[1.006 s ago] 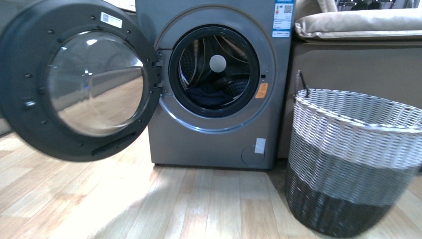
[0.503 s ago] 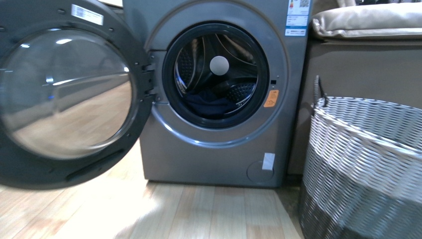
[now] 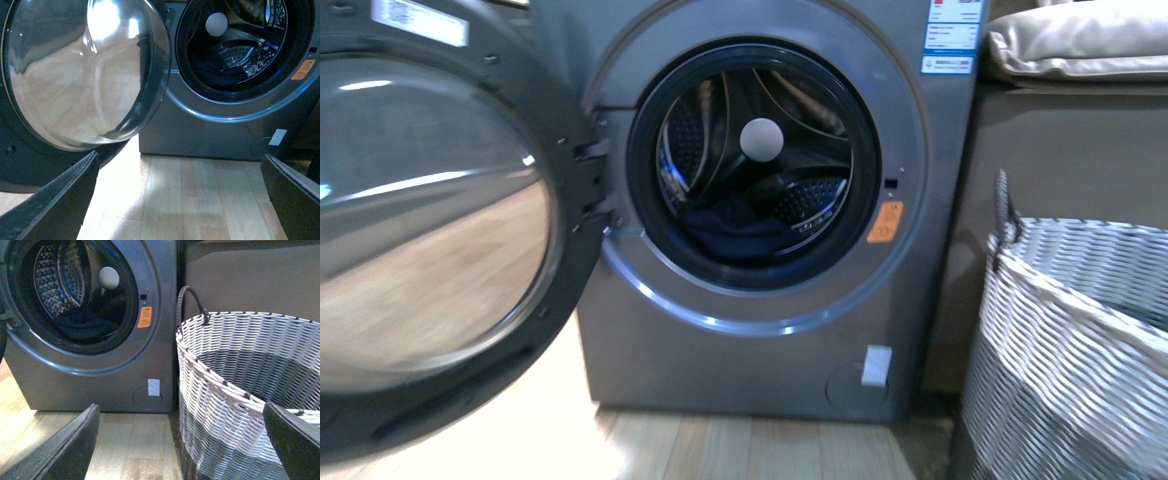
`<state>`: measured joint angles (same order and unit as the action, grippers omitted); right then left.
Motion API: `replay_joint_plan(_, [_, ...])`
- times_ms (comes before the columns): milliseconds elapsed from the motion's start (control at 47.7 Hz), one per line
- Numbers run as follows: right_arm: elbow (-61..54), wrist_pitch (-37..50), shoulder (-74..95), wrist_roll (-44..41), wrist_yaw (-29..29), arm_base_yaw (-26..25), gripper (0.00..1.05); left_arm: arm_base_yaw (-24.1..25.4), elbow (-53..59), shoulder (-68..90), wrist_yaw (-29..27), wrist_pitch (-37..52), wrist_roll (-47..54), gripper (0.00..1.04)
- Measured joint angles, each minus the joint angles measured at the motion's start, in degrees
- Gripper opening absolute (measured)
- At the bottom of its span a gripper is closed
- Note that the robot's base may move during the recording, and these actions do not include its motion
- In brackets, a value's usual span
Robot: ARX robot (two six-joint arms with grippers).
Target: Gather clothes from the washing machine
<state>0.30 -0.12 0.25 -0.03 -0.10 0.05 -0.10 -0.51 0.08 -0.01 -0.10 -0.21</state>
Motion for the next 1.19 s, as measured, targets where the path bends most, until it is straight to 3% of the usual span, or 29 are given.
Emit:
replay_joint_plan(901, [0.0, -0.02, 0.0, 0.0, 0.02, -0.04, 0.97, -0.07, 0.0, 0.04, 0.66, 0.0, -0.02, 0.98])
replay_joint_plan(922, [0.0, -0.02, 0.0, 0.02, 0.02, -0.04, 0.97, 0.33, -0.13, 0.42, 1.77, -0.22, -0.44, 0.98])
replay_joint_plan(1047, [0.0, -0.02, 0.0, 0.0, -0.04, -0.04, 0.97, 7.13, -4.94, 8.72, 24.33, -12.9, -7.48, 0.98])
replay_joint_plan(1110, [0.0, -0.02, 0.0, 0.02, 0.09, -0.04, 0.97, 7.67, -5.73, 10.34, 29.46, -13.46, -10.03, 0.98])
replay_joint_plan(1194, [0.0, -0.02, 0.0, 0.02, 0.04, -0.04, 0.97, 7.89, -8.35, 11.76, 31.34, -11.56, -11.04, 0.98])
